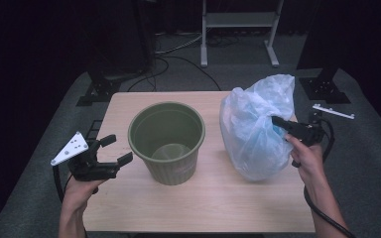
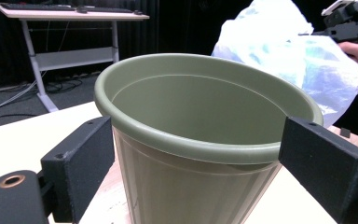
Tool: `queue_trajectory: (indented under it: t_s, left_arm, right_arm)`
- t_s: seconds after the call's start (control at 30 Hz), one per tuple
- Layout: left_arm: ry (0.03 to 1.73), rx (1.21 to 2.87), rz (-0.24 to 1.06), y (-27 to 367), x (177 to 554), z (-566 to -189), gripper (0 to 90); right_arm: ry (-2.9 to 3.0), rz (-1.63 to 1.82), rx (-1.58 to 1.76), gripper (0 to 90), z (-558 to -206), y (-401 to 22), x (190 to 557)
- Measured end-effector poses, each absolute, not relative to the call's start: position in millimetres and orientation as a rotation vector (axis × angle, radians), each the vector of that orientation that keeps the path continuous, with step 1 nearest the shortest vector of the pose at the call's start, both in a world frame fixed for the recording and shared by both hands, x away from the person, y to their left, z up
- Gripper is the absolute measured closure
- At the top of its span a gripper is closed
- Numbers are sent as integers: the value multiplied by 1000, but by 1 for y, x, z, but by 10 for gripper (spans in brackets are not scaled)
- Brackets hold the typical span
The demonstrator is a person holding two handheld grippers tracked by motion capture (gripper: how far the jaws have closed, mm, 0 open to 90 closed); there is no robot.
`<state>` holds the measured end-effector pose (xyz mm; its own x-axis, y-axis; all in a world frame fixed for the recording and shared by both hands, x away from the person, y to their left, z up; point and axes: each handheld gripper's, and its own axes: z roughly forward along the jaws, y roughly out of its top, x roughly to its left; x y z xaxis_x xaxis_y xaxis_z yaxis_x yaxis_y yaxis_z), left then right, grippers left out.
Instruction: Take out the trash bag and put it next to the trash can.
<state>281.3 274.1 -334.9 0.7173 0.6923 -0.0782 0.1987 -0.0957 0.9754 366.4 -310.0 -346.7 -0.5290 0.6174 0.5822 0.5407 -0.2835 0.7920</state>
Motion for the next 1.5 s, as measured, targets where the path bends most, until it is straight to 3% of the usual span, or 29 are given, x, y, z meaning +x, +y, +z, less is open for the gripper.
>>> queue_trajectory:
  t_s: [0.77,1.5]
  left_arm:
    - [745,1641,487,278,281,-335,93]
    - [747,1638,489,280,279,-334,92]
  right_arm:
    - [2051,1776,1480,864,-391,-216,406]
    - [2216,1673,1469,864,-426,-172,422]
